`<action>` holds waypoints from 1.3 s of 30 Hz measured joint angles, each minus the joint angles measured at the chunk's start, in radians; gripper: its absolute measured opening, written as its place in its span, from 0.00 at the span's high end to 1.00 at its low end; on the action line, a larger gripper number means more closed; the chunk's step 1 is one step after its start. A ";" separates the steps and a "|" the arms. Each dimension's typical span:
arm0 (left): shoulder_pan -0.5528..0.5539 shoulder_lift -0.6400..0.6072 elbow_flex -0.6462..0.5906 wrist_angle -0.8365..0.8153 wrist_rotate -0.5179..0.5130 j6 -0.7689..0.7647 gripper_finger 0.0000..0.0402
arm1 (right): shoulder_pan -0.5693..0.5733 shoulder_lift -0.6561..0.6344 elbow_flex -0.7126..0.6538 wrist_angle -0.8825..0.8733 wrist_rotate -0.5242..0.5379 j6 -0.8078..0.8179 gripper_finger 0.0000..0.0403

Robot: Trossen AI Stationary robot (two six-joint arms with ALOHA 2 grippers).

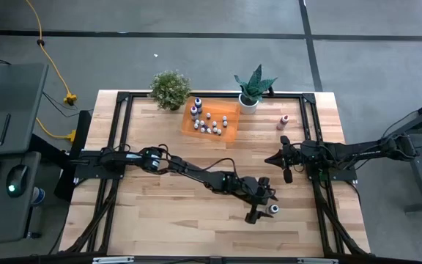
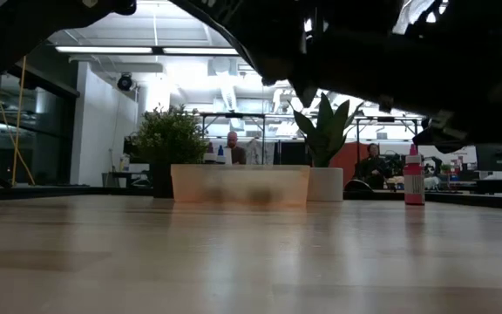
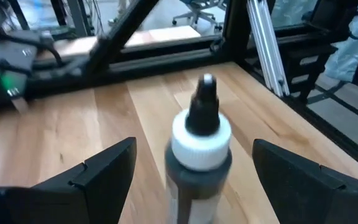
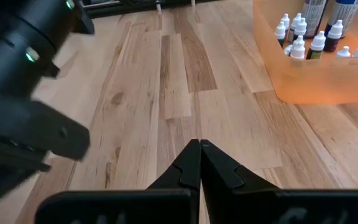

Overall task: Pick & Place food coloring
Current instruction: Put the large black bottle into the bin

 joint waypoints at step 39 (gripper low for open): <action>0.001 0.010 0.000 0.043 0.029 -0.064 0.44 | 0.000 0.000 0.000 -0.001 0.000 0.000 1.00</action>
